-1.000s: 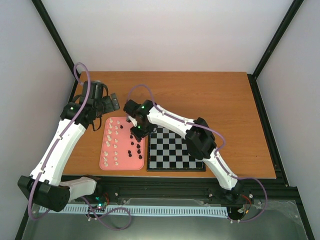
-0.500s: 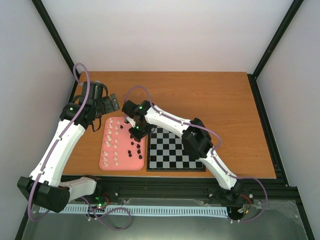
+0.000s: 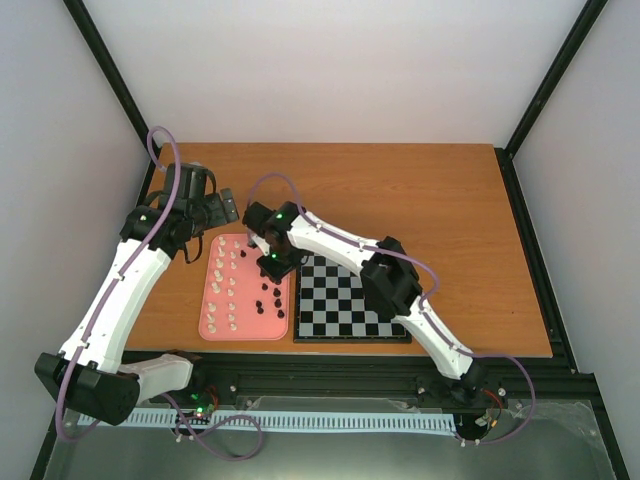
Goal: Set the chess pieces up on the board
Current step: Pick up the chess piece from the storage box.
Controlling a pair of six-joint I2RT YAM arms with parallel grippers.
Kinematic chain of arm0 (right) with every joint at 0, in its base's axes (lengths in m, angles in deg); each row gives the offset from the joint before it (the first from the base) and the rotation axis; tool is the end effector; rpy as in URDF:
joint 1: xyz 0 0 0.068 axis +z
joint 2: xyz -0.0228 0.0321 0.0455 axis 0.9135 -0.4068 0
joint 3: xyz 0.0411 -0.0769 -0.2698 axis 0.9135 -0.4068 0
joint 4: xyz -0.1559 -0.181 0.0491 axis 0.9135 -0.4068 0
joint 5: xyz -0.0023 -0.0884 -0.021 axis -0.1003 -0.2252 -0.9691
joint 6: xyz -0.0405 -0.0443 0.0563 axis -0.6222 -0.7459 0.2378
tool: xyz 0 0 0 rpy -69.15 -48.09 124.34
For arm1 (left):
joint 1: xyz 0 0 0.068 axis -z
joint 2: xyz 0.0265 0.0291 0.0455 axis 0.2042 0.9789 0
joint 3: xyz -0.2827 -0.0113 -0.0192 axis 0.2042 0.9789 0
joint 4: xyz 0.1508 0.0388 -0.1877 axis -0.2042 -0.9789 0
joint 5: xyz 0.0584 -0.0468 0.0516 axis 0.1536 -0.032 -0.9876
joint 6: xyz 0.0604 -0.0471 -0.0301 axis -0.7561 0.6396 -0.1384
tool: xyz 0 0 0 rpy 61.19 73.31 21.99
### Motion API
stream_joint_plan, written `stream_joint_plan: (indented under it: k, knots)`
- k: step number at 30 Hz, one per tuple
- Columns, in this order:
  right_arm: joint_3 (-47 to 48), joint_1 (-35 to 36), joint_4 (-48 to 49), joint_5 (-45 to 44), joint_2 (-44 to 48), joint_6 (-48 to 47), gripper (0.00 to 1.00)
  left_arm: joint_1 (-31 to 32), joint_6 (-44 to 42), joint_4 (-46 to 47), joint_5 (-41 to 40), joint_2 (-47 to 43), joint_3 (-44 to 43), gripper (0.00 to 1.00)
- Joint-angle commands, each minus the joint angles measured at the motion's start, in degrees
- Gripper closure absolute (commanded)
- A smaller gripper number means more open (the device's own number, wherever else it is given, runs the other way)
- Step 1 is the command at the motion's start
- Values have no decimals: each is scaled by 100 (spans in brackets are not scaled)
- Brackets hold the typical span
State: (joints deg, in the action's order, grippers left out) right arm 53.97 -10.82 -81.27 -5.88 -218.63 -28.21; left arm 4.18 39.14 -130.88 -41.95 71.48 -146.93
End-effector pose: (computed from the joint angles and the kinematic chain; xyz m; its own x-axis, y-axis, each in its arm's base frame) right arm 0.2693 0.4077 0.1615 -0.6712 -0.7268 -0.1461 -0.7402 0.6466 0.1843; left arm 0.2262 -0.0469 0.3517 -0.6630 -0.2955 -0.6879 -0.2389 0.9543 -0.1797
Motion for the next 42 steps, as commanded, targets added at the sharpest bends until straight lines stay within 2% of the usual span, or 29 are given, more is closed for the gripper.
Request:
stream_joint_plan:
  k: [1, 16, 23, 29, 33, 42]
  knots:
    - [197, 63, -157, -118, -190, -43, 62, -23, 24, -28, -87, -3, -12, 0]
    - [242, 63, -154, -275, -171, -36, 92, -23, 36, -14, -88, -29, 24, 0]
    - [304, 47, 16, -339, 253, -8, 93, -23, 38, -6, -103, -95, 82, 0]
    - [303, -90, -222, -527, 788, 220, 93, -23, 30, -5, -122, -77, 35, 0]
    - [-218, -264, -259, -704, 1397, 389, 93, -23, -18, -6, -140, -51, -23, 0]
    - [-3179, -969, 196, -1267, 3481, 1009, 95, -23, -42, 17, -47, 8, -27, 0]
